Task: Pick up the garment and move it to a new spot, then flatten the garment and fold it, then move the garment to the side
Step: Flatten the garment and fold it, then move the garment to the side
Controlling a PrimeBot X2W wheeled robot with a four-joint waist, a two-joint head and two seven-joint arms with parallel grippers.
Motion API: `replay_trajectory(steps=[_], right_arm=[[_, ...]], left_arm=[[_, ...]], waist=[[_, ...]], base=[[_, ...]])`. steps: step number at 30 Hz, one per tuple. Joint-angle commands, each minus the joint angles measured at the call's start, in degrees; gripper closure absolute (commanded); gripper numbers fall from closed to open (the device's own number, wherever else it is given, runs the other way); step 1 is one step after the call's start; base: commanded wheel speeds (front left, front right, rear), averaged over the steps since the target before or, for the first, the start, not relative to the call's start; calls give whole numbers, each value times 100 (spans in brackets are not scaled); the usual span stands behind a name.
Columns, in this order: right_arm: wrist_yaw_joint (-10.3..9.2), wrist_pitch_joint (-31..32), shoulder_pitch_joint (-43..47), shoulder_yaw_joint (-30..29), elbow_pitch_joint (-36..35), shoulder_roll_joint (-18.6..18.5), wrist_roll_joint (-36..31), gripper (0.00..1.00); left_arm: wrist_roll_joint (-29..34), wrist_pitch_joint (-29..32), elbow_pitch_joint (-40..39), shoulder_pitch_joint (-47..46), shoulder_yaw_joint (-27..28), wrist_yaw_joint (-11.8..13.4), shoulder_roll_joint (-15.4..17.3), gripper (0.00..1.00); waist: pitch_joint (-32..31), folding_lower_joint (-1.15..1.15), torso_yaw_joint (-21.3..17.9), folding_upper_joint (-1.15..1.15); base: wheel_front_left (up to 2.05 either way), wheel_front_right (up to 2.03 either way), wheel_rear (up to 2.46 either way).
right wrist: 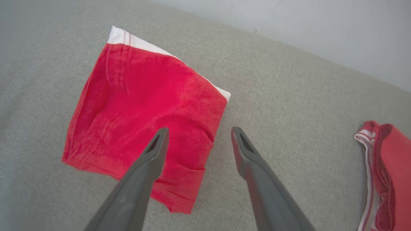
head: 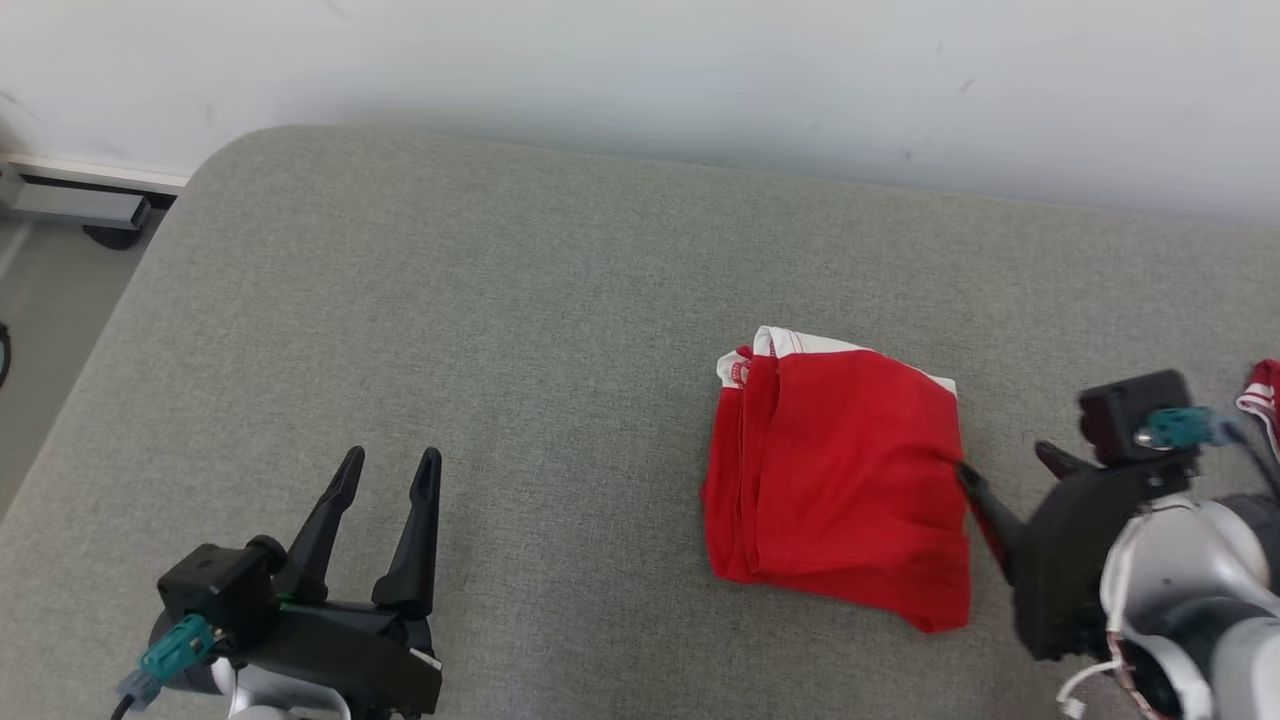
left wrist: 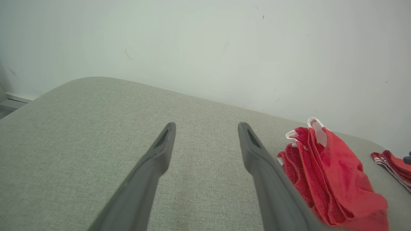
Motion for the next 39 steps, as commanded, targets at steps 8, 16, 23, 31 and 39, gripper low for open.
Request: replay_trajectory(steps=[8,16,23,31,39], right_arm=[[-4,499,-65,-1066,608,-9,1405,0],[-4,696,-613,-1164,1392,-5,1500,0],[-4,754,-972,-1042,2341,-6,1810,0],[-4,479,-1199,-714,3126,-9,1975,0],[-4,265,-1505,-352,3683,-7,2069,95]], left_arm=[[-58,17,-46,-102,-7,-8,81,0],[-57,40,-82,-139,-40,3,90,0],[-84,23,-41,-133,-72,11,53,0],[-89,11,7,-150,-119,11,21,0],[-26,-23,24,-144,-160,29,5,0]], waist=[[93,0,-74,0],[165,0,-50,0],[179,0,-3,0],[144,0,49,0],[66,0,81,0]], base=[[0,0,0],[0,0,0],[0,0,0],[0,0,0],[0,0,0]])
